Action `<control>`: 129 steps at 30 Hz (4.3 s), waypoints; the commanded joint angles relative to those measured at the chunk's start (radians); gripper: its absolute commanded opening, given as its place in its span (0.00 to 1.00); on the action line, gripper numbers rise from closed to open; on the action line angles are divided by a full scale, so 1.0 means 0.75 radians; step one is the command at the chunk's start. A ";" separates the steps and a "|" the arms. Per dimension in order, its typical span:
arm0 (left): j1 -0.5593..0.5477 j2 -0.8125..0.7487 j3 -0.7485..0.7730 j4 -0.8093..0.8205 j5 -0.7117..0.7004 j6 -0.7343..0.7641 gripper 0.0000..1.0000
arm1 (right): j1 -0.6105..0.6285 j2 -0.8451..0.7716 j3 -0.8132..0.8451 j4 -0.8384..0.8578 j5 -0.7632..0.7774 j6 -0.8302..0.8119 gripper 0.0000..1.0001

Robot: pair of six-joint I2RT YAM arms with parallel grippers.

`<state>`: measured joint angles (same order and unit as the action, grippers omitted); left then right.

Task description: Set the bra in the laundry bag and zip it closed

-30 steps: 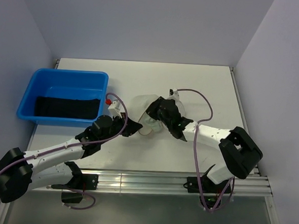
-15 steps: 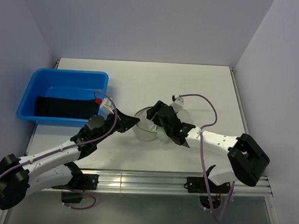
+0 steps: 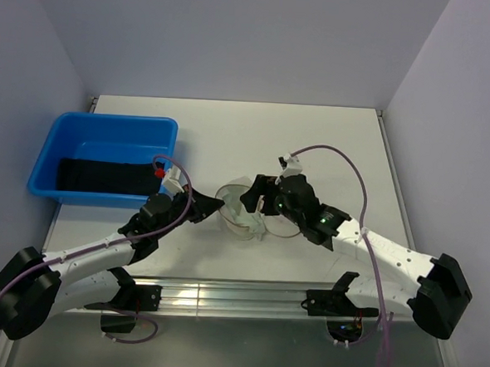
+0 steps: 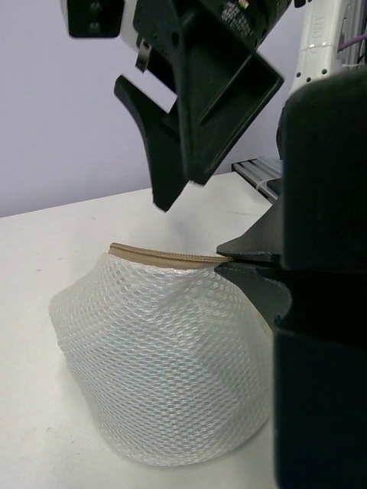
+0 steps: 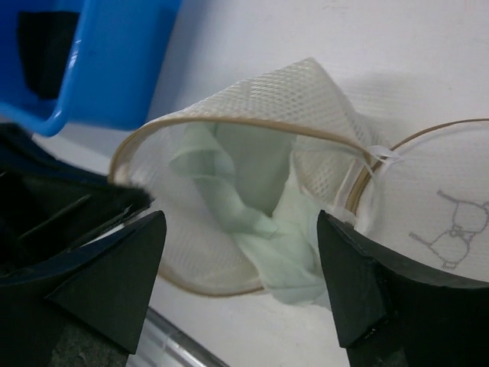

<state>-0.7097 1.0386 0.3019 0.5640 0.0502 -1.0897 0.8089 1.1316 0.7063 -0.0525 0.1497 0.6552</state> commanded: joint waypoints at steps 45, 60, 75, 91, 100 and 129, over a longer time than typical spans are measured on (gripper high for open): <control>0.005 -0.043 0.035 -0.018 0.076 0.201 0.00 | -0.001 -0.126 -0.040 -0.206 -0.144 -0.301 0.00; -0.007 -0.019 0.092 -0.024 0.135 0.291 0.00 | 0.020 0.149 0.312 -0.133 -0.289 -0.360 0.00; -0.009 -0.070 0.056 0.003 0.115 0.261 0.00 | -0.009 -0.019 0.153 -0.161 -0.128 -0.278 0.74; -0.007 -0.104 0.045 0.005 0.117 0.283 0.00 | -0.166 -0.799 -0.659 -0.178 0.324 0.525 0.90; -0.007 -0.143 0.035 -0.016 0.099 0.293 0.00 | -0.279 -0.587 -0.801 0.127 0.171 0.660 0.82; -0.005 -0.084 0.585 -0.265 -0.009 0.426 0.00 | -0.018 -0.730 0.056 0.187 0.538 -0.350 0.00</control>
<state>-0.7128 1.0283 0.6533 0.3813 0.0788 -0.8272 0.6750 0.6193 0.6907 0.1627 0.4263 0.5995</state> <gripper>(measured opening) 0.019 0.021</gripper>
